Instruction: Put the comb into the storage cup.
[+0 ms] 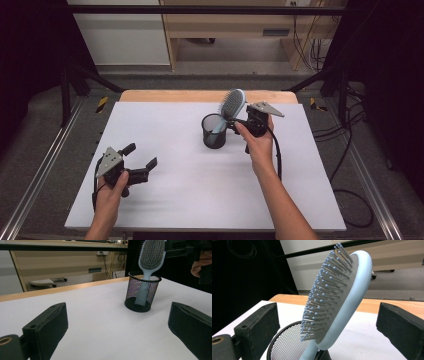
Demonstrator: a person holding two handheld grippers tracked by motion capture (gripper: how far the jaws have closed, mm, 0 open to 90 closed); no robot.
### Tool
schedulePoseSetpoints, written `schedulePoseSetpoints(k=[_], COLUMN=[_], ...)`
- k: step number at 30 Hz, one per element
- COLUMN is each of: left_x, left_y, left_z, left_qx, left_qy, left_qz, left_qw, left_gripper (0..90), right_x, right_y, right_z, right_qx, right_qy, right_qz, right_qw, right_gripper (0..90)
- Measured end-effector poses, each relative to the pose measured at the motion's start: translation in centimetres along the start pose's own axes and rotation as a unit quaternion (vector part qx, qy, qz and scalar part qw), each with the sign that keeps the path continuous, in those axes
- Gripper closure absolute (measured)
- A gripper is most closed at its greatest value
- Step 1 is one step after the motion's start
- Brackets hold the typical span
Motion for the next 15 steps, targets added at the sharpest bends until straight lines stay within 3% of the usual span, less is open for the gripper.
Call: schedulePoseSetpoints(k=[9,15], left_x=[0.0,-0.1], left_y=[0.0,0.0], left_z=[0.0,0.1], left_qx=[0.003,0.008], left_qy=[-0.001,-0.004], left_qz=[0.001,0.001], left_qw=[1.0,1.0], left_gripper=[2.8,2.7], right_x=[-0.6,-1.4], right_y=[-0.1,-0.3], right_z=[-0.2,-0.1], right_qx=[-0.003,-0.018], right_qy=[0.0,-0.003], right_qz=[0.006,0.011], right_qw=[1.0,0.9998], right_gripper=[4.3,4.1])
Point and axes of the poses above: each handheld gripper's, and its own axes: x roughly forward along the jaws, y roughly out of its underside, z roughly to its left, the point moved 7 cm from there along x, roughly forward along the jaws, and after that the axes turned 7 degrees about -z, right-handed, at the moved point
